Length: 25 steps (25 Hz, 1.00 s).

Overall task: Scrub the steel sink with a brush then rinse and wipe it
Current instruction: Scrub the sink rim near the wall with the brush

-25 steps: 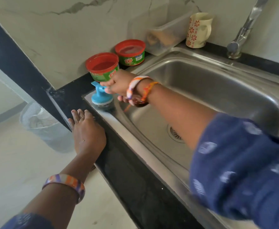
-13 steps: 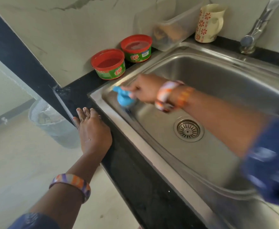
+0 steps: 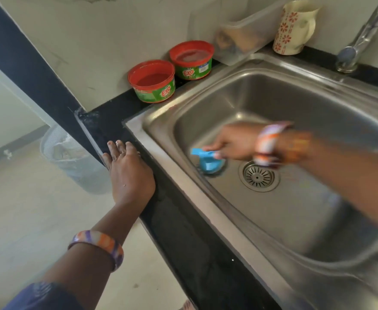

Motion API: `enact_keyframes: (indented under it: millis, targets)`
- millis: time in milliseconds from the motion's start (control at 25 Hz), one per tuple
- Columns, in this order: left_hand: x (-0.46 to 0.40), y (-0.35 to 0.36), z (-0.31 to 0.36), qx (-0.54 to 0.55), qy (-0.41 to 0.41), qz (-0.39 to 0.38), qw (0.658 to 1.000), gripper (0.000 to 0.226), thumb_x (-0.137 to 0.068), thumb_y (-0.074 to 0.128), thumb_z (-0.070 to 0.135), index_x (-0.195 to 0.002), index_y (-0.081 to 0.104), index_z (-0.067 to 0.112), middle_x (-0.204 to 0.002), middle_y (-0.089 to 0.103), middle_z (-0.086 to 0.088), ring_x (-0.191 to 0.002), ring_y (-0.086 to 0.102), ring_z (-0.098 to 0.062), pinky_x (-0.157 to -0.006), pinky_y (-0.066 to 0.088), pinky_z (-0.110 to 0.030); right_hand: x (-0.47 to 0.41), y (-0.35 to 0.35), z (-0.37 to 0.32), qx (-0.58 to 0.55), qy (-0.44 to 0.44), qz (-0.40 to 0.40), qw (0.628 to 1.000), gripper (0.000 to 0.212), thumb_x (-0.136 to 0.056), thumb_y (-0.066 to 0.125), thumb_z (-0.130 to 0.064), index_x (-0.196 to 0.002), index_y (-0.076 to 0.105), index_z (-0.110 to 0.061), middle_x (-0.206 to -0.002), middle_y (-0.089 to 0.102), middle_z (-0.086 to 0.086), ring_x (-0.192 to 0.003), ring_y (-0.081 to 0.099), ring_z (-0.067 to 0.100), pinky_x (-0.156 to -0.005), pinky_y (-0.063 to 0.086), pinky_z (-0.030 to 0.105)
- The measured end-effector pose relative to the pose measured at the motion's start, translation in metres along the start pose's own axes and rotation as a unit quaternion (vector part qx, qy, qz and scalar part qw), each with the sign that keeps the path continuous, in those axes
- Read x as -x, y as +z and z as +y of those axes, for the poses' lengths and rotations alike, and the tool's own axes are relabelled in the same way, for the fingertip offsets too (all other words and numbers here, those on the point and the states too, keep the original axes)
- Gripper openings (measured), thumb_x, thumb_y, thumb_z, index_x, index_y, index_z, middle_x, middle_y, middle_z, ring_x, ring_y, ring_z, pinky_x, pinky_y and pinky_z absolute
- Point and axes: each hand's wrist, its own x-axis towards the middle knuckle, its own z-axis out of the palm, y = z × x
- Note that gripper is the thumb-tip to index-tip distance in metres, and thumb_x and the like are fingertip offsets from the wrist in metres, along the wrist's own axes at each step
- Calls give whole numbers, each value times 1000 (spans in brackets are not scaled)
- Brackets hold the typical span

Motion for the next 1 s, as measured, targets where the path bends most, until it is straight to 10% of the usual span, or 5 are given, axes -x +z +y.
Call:
enact_keyframes:
  millis: [120, 320, 560, 800, 1000]
  targets:
    - [2, -3, 2, 3, 4, -1, 1000, 46, -98, 25, 3, -144, 28, -3, -157, 15, -17, -148, -2, -26, -121, -2, -38, -70, 19, -3, -62, 63, 148, 985, 33, -96, 46, -22, -120, 62, -7, -102, 68, 16, -72, 66, 9, -56, 42, 16]
    - [0, -3, 1, -9, 6, -1, 1000, 45, -97, 26, 2, -141, 31, -6, -155, 19, -20, -147, 2, -30, -120, 0, -39, -15, -8, -3, -369, 51, 168, 913, 40, -99, 43, -21, -140, 42, -26, -59, 43, 2, -21, 31, 0, -27, 26, 9]
    - [0, -2, 3, -13, 3, -6, 1000, 48, -96, 27, 1, -143, 29, -5, -156, 16, -19, -147, -1, -28, -121, -1, -39, 93, 9, 11, -320, 65, -54, 944, 38, -96, 45, -28, -128, 43, -48, -45, 42, -4, -31, 32, 3, -30, 25, 12]
    - [0, -3, 2, -24, 7, -9, 1000, 46, -94, 29, 1, -140, 32, -7, -154, 20, -22, -146, 4, -31, -120, 3, -41, -25, -13, -34, -216, -25, 132, 967, 38, -99, 43, -16, -136, 46, -9, -63, 40, -7, -30, 46, -4, -35, 33, 6]
    - [-1, -1, 0, -13, 3, -8, 1000, 47, -94, 29, 1, -141, 31, -7, -155, 18, -21, -146, 6, -31, -120, 6, -40, -17, -28, -46, -251, 36, 72, 965, 39, -98, 45, -18, -136, 48, -11, -78, 57, 9, -39, 45, 6, -30, 31, 9]
